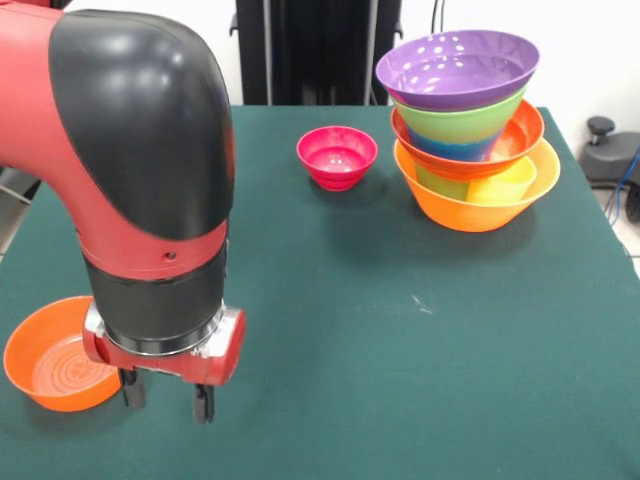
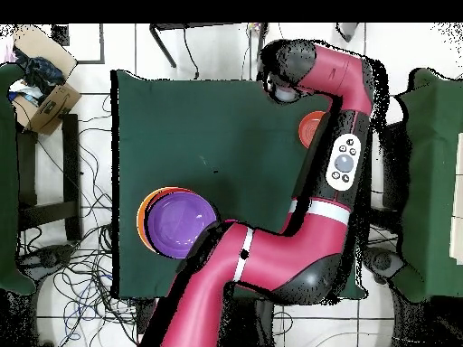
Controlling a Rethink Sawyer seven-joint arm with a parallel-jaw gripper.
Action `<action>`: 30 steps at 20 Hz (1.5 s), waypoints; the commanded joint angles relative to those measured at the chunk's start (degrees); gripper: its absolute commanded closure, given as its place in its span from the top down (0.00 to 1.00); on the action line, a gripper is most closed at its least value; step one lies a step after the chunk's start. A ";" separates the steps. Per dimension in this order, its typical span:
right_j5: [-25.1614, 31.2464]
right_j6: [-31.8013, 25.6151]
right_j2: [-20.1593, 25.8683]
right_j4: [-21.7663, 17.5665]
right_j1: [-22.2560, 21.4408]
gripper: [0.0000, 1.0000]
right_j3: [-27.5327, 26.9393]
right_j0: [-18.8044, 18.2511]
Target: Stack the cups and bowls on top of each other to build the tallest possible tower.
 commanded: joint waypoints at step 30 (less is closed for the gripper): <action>-8.82 -18.73 3.06 -3.96 -16.64 1.00 30.94 -0.10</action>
